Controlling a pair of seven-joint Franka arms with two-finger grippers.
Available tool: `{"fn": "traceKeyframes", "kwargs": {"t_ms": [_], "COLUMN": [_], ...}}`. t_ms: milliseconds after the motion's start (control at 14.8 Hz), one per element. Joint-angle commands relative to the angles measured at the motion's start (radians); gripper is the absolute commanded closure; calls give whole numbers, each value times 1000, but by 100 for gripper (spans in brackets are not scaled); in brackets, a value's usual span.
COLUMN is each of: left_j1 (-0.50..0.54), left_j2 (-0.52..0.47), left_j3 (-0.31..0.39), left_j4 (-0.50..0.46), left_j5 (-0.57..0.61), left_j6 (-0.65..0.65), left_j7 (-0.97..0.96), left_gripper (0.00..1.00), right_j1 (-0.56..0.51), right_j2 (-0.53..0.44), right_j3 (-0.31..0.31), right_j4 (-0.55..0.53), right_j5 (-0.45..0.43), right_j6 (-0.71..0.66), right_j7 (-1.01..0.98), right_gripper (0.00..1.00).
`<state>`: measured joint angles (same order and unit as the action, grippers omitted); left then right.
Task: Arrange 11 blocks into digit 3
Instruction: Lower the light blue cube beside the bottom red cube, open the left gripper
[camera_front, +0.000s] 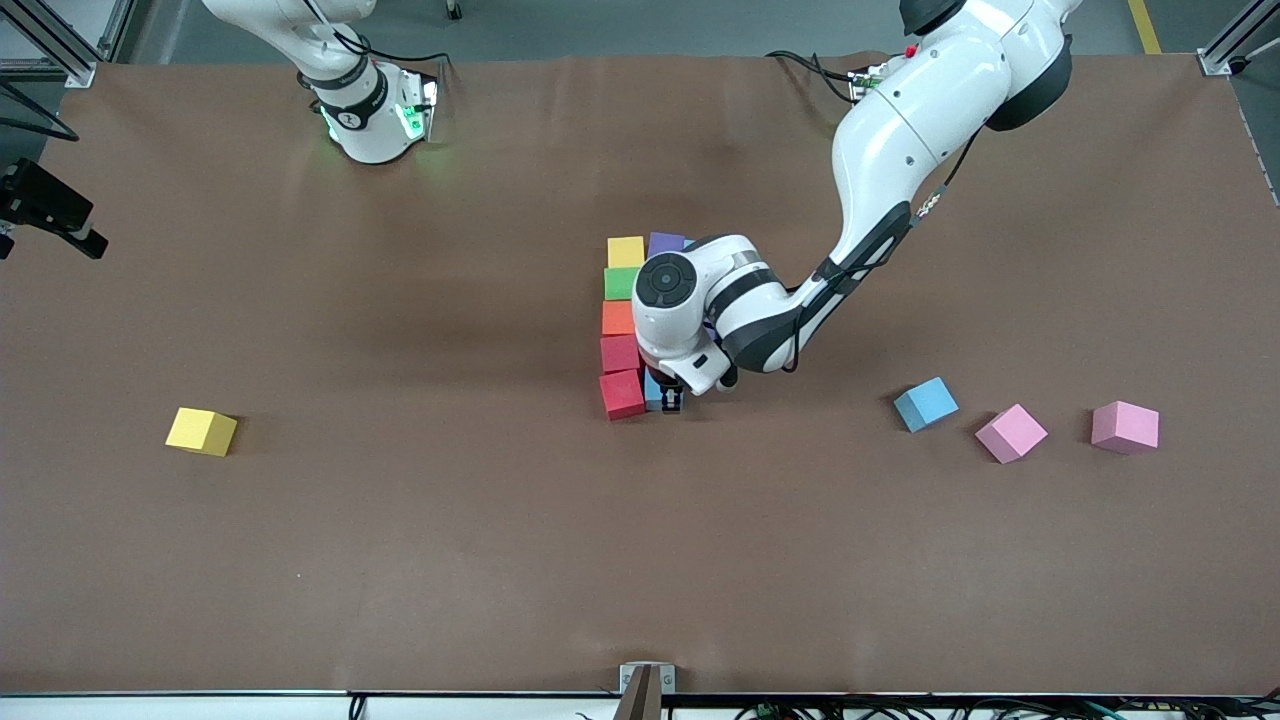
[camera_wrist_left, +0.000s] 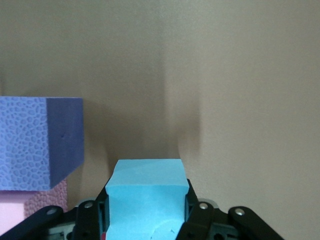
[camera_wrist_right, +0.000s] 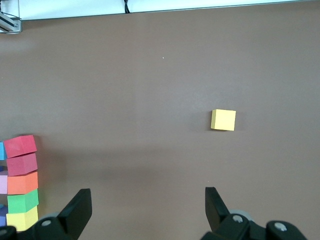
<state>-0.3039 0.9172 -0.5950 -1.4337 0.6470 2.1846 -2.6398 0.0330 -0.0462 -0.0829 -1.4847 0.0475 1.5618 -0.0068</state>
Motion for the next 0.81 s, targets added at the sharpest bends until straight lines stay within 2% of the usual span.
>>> {"fn": "traceKeyframes", "kwargs": {"t_ms": [0, 741], "left_j1": [-49, -70], "left_j2": [26, 34], "left_j3": [55, 67], "left_j4": [38, 52], "left_j5": [13, 10], "left_j6": [29, 32], "left_j7": [-23, -22], "left_gripper": [99, 99], "right_j1": [5, 4], "right_j2": [5, 5], "right_j3": [-1, -1], "right_j4": [14, 14], "right_j5": [-9, -9], "right_j6": [-2, -2], "right_j7": [-2, -1], "right_gripper": [0, 0]}}
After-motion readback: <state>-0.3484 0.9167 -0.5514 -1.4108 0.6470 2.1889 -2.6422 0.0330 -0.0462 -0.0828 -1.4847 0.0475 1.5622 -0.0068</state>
